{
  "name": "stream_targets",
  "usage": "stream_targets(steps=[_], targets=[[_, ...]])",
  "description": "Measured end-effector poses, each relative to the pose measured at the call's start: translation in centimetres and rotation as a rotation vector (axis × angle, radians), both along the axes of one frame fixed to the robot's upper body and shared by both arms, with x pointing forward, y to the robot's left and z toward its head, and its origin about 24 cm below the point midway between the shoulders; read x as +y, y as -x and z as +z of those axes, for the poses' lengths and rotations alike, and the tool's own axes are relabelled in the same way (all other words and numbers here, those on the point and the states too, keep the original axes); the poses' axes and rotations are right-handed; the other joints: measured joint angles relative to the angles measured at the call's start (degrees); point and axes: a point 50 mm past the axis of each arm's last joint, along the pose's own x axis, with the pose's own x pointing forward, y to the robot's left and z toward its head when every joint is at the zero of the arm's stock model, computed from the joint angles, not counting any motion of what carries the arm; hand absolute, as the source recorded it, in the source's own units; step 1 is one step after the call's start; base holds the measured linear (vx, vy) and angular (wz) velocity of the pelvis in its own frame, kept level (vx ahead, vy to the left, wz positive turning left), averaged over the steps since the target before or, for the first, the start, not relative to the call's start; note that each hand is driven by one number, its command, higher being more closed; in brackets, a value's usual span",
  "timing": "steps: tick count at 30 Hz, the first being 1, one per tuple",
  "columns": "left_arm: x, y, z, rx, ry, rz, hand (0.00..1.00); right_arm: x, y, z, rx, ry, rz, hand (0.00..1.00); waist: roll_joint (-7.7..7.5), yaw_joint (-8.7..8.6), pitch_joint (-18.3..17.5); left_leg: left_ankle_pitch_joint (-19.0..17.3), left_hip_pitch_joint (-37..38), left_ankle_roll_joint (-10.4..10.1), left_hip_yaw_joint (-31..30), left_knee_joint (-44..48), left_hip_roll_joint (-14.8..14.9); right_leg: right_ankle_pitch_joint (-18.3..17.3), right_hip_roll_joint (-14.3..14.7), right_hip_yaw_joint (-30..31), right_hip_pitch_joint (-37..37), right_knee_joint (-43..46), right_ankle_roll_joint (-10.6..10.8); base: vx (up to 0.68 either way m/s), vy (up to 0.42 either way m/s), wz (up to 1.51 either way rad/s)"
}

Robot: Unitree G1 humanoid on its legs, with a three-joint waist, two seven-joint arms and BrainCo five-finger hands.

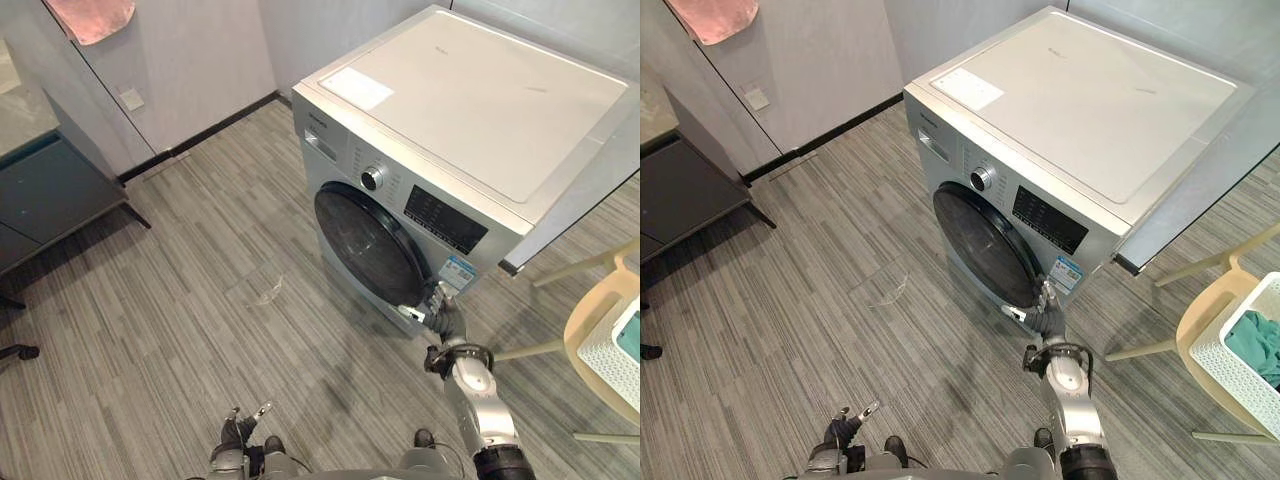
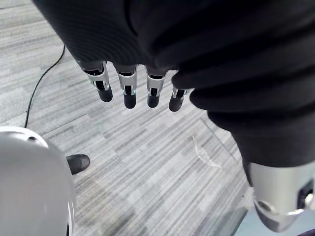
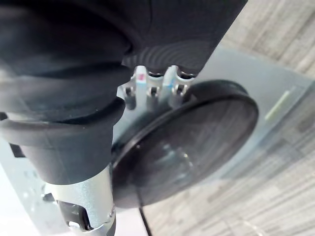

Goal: Pick up the laundry basket with both hands and put the clothes into the washing machine.

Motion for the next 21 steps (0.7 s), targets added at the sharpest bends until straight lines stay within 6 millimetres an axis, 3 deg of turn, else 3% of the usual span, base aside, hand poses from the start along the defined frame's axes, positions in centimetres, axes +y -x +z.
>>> stream_targets(steps=[5,9,14,19,21], targets=[[-1.0,-0.6,-0.1,0.0,0.016,-0.034,0.0,-3.9,-3.0,2.5,-0.054,0.122,-0.07,0.0,1.78,0.0,1.31,0.67,-2.57,-1.02,-0.03,-5.09,-0.16,1.93,0.6,-0.66,-4.68,-1.02,1.49,-0.12,0.001,-0.03],[-0.7,-1.1,0.1,-0.011,0.005,-0.038,0.0,-5.2,-4.6,4.1,-0.082,0.164,-0.118,0.0,1.12,0.13,3.61,1.69,-4.67,-1.62,-1.43,-6.87,-1.08,3.05,0.04,-1.19,-6.23,-2.58,1.51,-0.19,0.021,0.11],[0.3,-1.8,0.6,-0.066,-0.001,0.031,0.0,-7.0,-8.6,8.4,-0.15,0.221,-0.168,0.0,1.63,1.82,7.36,3.55,-9.12,-1.63,-3.58,-9.46,-1.63,6.42,0.73,-0.72,-10.61,-5.92,0.57,-0.22,-0.013,-0.04],[0.3,-3.1,1.2,-0.115,0.004,0.066,0.0,-8.5,-10.9,12.8,-0.213,0.21,-0.224,0.0,1.48,2.39,10.93,3.79,-10.78,-1.96,-6.56,-10.47,-2.06,8.27,1.06,-0.49,-12.12,-6.9,0.74,-0.13,-0.01,-0.01],[0.2,-3.5,1.4,-0.133,0.009,0.064,0.0,-9.0,-11.4,13.6,-0.215,0.209,-0.234,0.0,1.49,2.51,11.38,5.0,-11.82,-2.15,-8.07,-10.53,-1.99,8.75,1.38,-0.54,-12.94,-7.01,1.05,-0.06,-0.022,-0.02]])
